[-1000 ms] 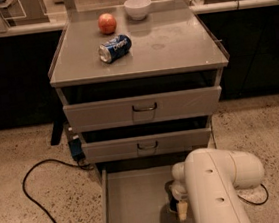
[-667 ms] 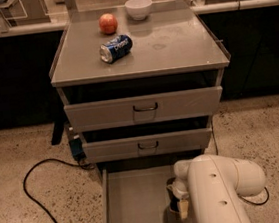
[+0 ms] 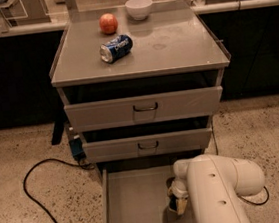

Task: Pick sponge from bottom drawer and place on counter

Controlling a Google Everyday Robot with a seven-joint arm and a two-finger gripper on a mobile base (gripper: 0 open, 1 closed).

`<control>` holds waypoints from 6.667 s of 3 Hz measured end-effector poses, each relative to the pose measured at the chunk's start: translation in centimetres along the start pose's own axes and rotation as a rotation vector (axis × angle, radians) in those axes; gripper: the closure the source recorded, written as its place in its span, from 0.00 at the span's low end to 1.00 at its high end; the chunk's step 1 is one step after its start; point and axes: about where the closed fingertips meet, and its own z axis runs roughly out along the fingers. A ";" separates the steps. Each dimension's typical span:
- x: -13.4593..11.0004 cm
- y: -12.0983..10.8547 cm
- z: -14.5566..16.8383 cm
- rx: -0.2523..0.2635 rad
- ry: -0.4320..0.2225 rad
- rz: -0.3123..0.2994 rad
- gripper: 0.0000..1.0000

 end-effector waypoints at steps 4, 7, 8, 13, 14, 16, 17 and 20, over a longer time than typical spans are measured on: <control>-3.6 -0.5 -7.8 0.105 0.015 0.014 1.00; -12.9 6.7 -28.2 0.322 0.005 -0.019 1.00; -12.9 6.4 -28.2 0.321 0.011 -0.017 1.00; -28.6 8.0 -59.7 0.508 0.045 -0.192 1.00; -28.6 8.0 -59.7 0.508 0.045 -0.192 1.00; -30.9 7.7 -70.3 0.612 0.102 -0.224 1.00; -32.1 5.9 -78.2 0.714 0.186 -0.233 1.00; -32.7 1.8 -87.3 0.806 0.292 -0.229 1.00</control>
Offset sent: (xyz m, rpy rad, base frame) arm 0.0000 0.0000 0.0000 0.0000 0.0000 0.0000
